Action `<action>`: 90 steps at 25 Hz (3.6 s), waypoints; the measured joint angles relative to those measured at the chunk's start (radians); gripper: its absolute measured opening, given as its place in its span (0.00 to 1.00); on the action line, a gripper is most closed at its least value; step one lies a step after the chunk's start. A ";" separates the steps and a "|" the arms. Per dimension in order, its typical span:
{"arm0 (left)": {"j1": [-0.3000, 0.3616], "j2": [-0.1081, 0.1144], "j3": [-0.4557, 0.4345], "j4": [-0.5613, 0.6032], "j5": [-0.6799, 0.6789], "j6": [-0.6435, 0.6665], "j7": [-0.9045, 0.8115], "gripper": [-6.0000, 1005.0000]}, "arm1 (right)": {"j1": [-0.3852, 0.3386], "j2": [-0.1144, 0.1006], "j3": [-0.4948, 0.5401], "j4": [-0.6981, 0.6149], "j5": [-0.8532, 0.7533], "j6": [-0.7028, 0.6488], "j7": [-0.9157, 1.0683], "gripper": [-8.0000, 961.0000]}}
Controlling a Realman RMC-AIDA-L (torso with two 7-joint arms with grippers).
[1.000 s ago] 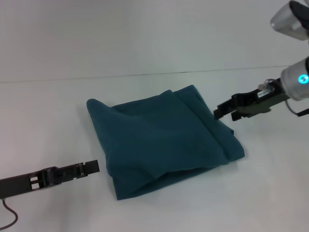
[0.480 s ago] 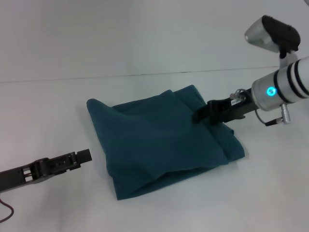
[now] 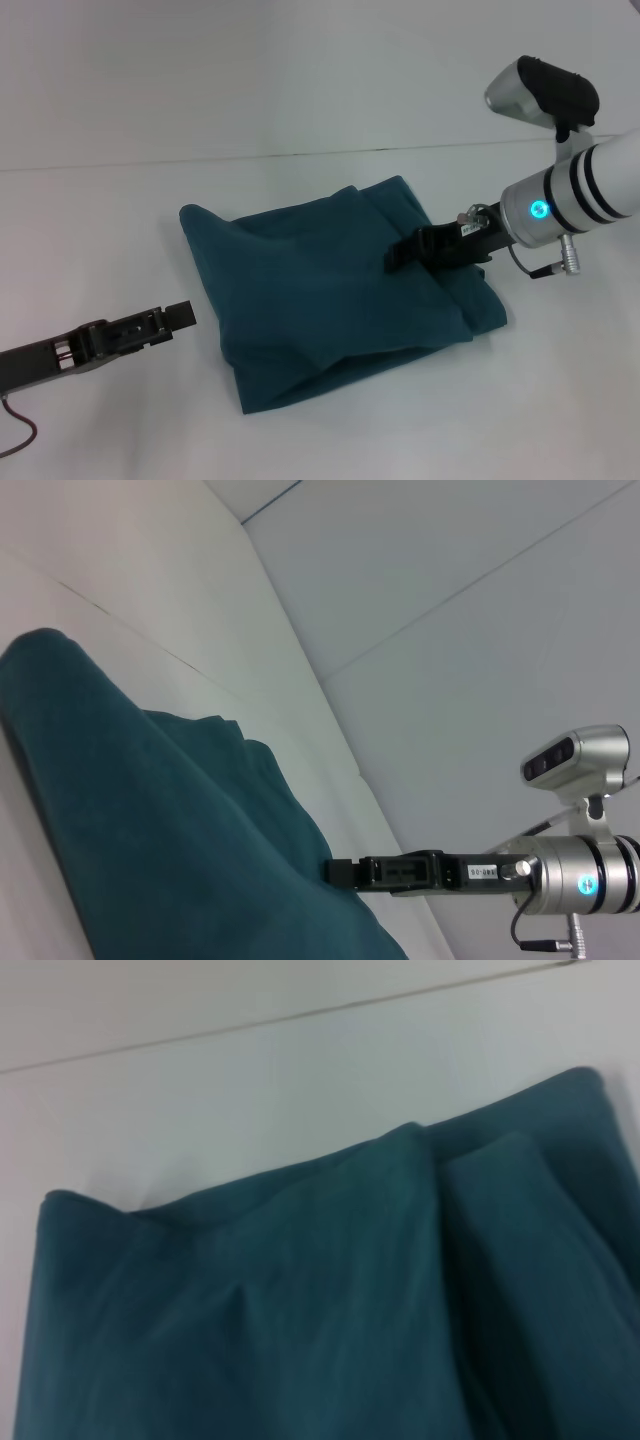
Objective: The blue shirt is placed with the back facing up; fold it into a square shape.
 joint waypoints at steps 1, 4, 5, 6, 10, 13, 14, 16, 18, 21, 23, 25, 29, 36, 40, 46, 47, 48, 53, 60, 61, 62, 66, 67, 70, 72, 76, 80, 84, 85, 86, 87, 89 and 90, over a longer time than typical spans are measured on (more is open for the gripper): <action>0.000 -0.001 0.000 0.000 0.000 -0.003 0.001 0.93 | 0.000 0.002 -0.002 0.000 0.000 0.001 0.000 0.64; 0.000 -0.001 0.000 -0.001 0.000 -0.008 0.002 0.93 | 0.000 0.004 -0.004 0.000 -0.001 0.003 0.000 0.64; 0.000 -0.001 0.000 -0.001 0.000 -0.009 0.002 0.93 | 0.000 0.004 -0.004 0.000 -0.001 0.003 0.000 0.64; 0.000 -0.001 0.000 -0.001 0.000 -0.010 0.002 0.93 | -0.001 0.005 -0.004 0.000 0.000 0.004 0.000 0.64; 0.000 -0.002 -0.001 -0.002 0.000 -0.012 0.003 0.93 | 0.000 0.009 -0.007 0.002 0.000 0.006 -0.003 0.64; -0.001 -0.003 -0.001 -0.003 0.000 -0.014 0.004 0.93 | 0.003 0.013 -0.019 0.003 0.000 0.007 -0.023 0.64; -0.002 -0.003 -0.001 -0.003 0.000 -0.014 0.004 0.93 | 0.003 0.015 -0.022 0.004 0.000 0.008 -0.029 0.63; -0.002 -0.003 -0.001 -0.003 0.000 -0.014 0.004 0.93 | 0.004 0.018 -0.025 0.003 0.000 0.013 -0.034 0.63; -0.002 -0.003 -0.001 -0.003 0.000 -0.015 0.004 0.93 | 0.004 0.019 -0.025 0.001 0.000 0.016 -0.035 0.59; -0.002 -0.004 -0.001 -0.003 0.000 -0.016 0.004 0.93 | 0.004 0.020 -0.025 0.002 0.000 0.019 -0.035 0.45; -0.002 -0.004 -0.001 -0.003 0.000 -0.016 0.004 0.93 | 0.004 0.020 -0.025 0.002 0.000 0.020 -0.035 0.37; -0.002 -0.004 -0.001 -0.003 0.000 -0.017 0.004 0.93 | 0.004 0.020 -0.025 0.000 0.000 0.019 -0.035 0.30; -0.002 -0.004 -0.001 -0.003 0.000 -0.018 0.004 0.93 | 0.001 0.019 -0.023 -0.003 0.000 0.019 -0.035 0.17; -0.002 -0.004 -0.001 -0.003 0.000 -0.025 -0.001 0.93 | -0.007 0.023 -0.021 -0.056 0.040 -0.001 -0.036 0.07; -0.001 -0.004 -0.001 -0.002 0.000 -0.026 -0.004 0.93 | -0.005 0.023 -0.024 -0.141 0.066 -0.093 -0.015 0.07; -0.002 -0.002 -0.013 0.000 0.000 -0.026 -0.004 0.93 | -0.018 0.020 -0.059 -0.286 0.050 -0.194 0.065 0.08; -0.002 -0.001 -0.014 0.000 0.000 -0.026 -0.004 0.93 | -0.024 0.019 -0.074 -0.299 0.039 -0.184 0.077 0.08; -0.003 -0.001 -0.015 0.000 0.000 -0.027 -0.004 0.93 | -0.031 0.020 -0.096 -0.298 0.008 -0.143 0.087 0.08; -0.002 -0.001 -0.017 -0.001 0.000 -0.033 -0.002 0.93 | -0.024 0.022 -0.121 -0.218 -0.018 -0.035 0.065 0.09; 0.003 -0.002 -0.023 -0.003 0.000 -0.040 -0.002 0.93 | -0.002 0.021 -0.162 -0.131 -0.027 0.042 0.058 0.09; 0.003 -0.002 -0.025 -0.003 0.000 -0.040 -0.002 0.93 | 0.000 0.020 -0.165 -0.126 -0.033 0.045 0.063 0.09; 0.003 -0.002 -0.026 -0.003 0.000 -0.041 -0.002 0.93 | 0.000 0.020 -0.168 -0.121 -0.039 0.045 0.068 0.09; 0.002 -0.003 -0.027 -0.003 0.000 -0.052 -0.003 0.93 | -0.001 0.018 -0.167 -0.122 -0.046 0.015 0.082 0.10; 0.002 -0.003 -0.027 -0.003 0.000 -0.054 -0.003 0.93 | -0.003 0.017 -0.165 -0.130 -0.046 0.005 0.085 0.10; 0.002 -0.004 -0.027 -0.003 0.000 -0.056 -0.003 0.93 | -0.008 0.012 -0.162 -0.164 -0.044 -0.040 0.108 0.10; 0.000 -0.004 -0.027 -0.003 0.000 -0.056 -0.003 0.93 | -0.010 0.010 -0.165 -0.177 -0.053 -0.053 0.120 0.10; -0.002 -0.004 -0.027 -0.004 0.000 -0.057 -0.004 0.93 | -0.014 0.010 -0.167 -0.157 -0.072 -0.025 0.125 0.11; -0.003 -0.004 -0.027 -0.008 -0.001 -0.063 -0.004 0.93 | -0.015 0.011 -0.168 -0.129 -0.079 0.002 0.127 0.11; -0.003 -0.004 -0.027 -0.012 -0.010 -0.063 -0.005 0.93 | -0.016 0.010 -0.168 -0.132 -0.087 -0.001 0.129 0.12; -0.003 -0.004 -0.028 -0.012 -0.011 -0.063 -0.005 0.93 | -0.016 0.010 -0.168 -0.134 -0.091 -0.002 0.132 0.12; -0.003 -0.004 -0.028 -0.012 -0.012 -0.063 -0.005 0.93 | -0.016 0.010 -0.169 -0.137 -0.100 -0.003 0.138 0.12; -0.003 -0.004 -0.028 -0.012 -0.013 -0.063 -0.005 0.93 | -0.015 0.010 -0.169 -0.138 -0.114 -0.004 0.149 0.12; -0.003 -0.004 -0.028 -0.012 -0.014 -0.063 -0.005 0.93 | -0.011 0.009 -0.167 -0.144 -0.145 -0.002 0.174 0.20; -0.003 -0.004 -0.028 -0.012 -0.014 -0.063 -0.006 0.93 | -0.011 0.009 -0.166 -0.149 -0.158 -0.002 0.186 0.23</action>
